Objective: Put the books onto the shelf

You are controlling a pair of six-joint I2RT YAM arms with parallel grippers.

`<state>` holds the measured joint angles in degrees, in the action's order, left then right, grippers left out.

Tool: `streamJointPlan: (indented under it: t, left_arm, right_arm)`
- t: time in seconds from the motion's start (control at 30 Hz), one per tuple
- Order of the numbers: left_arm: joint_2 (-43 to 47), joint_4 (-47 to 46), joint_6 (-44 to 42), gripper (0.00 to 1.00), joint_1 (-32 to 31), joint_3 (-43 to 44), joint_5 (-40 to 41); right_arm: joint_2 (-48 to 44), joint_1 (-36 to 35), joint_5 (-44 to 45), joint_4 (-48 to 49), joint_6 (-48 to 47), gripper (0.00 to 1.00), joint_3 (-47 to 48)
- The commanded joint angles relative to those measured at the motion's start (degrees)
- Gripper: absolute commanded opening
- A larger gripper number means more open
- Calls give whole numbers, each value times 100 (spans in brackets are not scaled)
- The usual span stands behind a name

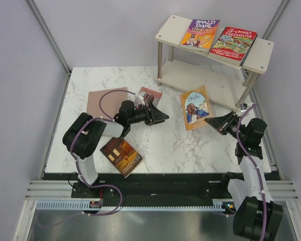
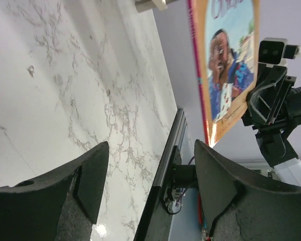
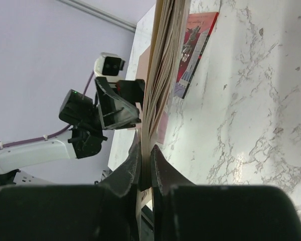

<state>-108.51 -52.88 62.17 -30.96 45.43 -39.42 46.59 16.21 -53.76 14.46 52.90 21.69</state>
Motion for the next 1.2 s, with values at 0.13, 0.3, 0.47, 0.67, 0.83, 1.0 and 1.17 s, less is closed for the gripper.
streamJointPlan:
  t: [0.13,0.3,0.47,0.67,0.83,1.0,1.17]
  left_arm:
    - [629,964,-1216,75,99,-210,57]
    - [270,754,-1128,75,64,-385,66]
    - [-12,534,-1111,75,-50,-570,127]
    - [-197,148,-1093,75,-217,-886,259]
    - [-232,-477,-979,76,-235,-1299,338]
    - [-250,-591,-988,76,-253,-1405,365]
    - [-232,-627,-1049,76,-261,-1467,391]
  right_arm:
    - [-379,-504,523,-338,-114,5,1098]
    - [-80,-715,454,-400,-131,4,2196]
    - [253,-777,410,-382,-70,4,2998]
    - [596,-768,1086,-417,79,4,3683]
    - [1123,-751,1675,-549,132,3,4500]
    - [1598,-654,2228,-742,281,0,5185]
    - [2196,-277,2493,-962,492,0,5757]
